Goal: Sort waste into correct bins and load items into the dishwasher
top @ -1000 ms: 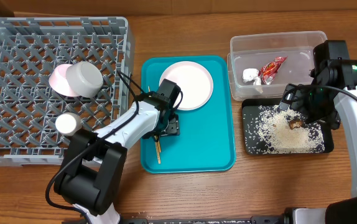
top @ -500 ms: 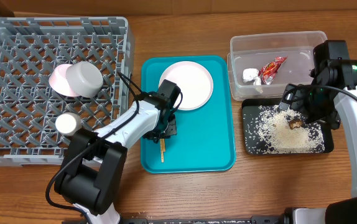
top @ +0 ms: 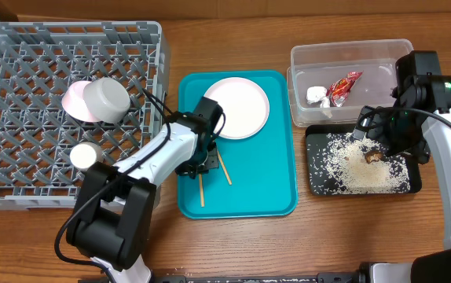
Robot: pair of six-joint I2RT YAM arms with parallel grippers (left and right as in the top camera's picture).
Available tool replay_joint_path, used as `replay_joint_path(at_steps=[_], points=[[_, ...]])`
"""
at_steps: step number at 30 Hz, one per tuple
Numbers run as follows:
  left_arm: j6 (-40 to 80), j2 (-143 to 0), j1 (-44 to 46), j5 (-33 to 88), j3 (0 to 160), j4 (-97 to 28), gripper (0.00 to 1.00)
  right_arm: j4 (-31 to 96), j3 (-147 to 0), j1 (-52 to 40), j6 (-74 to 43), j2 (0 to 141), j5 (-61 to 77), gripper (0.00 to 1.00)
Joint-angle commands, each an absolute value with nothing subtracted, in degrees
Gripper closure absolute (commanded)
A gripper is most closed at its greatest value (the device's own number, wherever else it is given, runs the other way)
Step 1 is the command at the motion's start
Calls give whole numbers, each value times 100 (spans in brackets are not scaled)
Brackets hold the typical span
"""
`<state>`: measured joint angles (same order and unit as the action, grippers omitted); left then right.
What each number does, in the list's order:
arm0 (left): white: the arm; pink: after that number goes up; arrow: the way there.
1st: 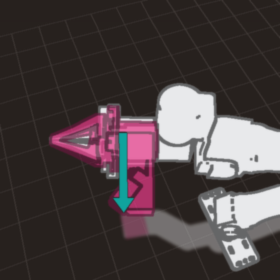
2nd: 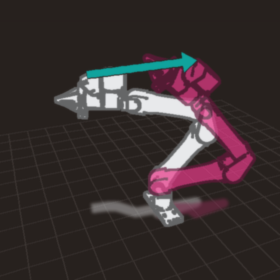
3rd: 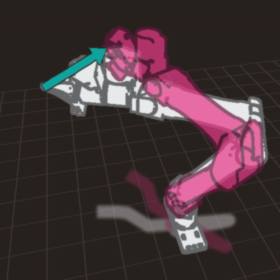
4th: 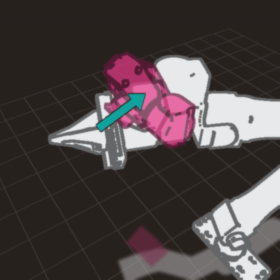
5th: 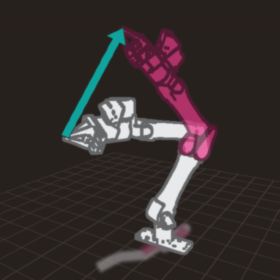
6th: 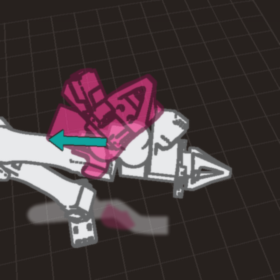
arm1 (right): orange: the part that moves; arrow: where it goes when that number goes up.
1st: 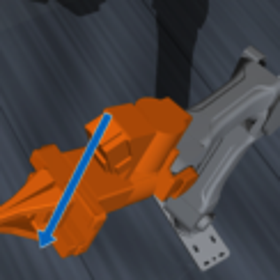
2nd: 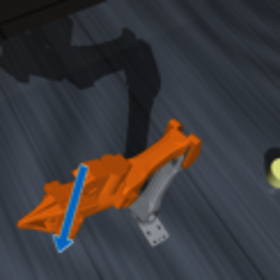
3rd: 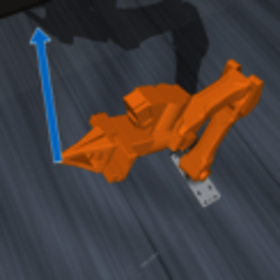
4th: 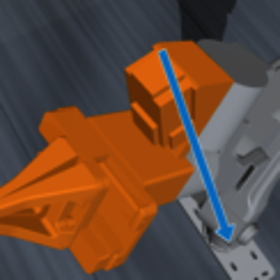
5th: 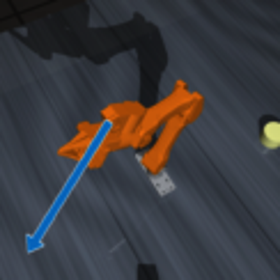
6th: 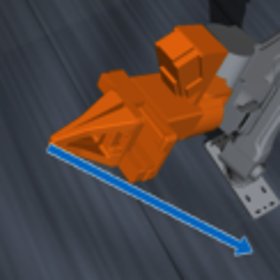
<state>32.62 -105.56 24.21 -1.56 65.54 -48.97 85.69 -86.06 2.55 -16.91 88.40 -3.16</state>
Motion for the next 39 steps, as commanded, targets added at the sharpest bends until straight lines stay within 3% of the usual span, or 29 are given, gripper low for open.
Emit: replay_joint_path(at_steps=[1, 4, 7, 12, 22, 29, 32, 36, 39], points=[[3214, -10527, 2359, -95, 6840, -4954, 95, 8560, -8729, 266, -1691, 8729, -292, 0], [3216, -10523, 2366, -8, 6888, -4945, 89, 8560, -8729, 266, -1691, 8729, -292, 0], [3214, -10525, 2368, -19, 6862, -4974, 69, 8560, -8729, 266, -1688, 8729, -292, 0], [3221, -10534, 2368, -161, 6810, -5164, 53, 8560, -8729, 266, -1688, 8729, -292, 0], [3352, -10534, 2359, -357, 6475, -5199, 40, 8560, -8729, 266, -1688, 8729, -292, 0], [3345, -10534, 2359, -336, 6084, -4764, 41, 8560, -8729, 266, -1691, 8726, -292, 0], [3343, -10534, 2359, -303, 5994, -4641, 53, 8560, -8729, 266, -1691, 8729, -292, 0], [3345, -10534, 2359, -285, 5988, -4611, 79, 8558, -8729, 266, -1691, 8726, -292, 0], [3343, -10534, 2359, -180, 5988, -4574, 81, 8560, -8729, 266, -1688, 8729, -292, 0]])
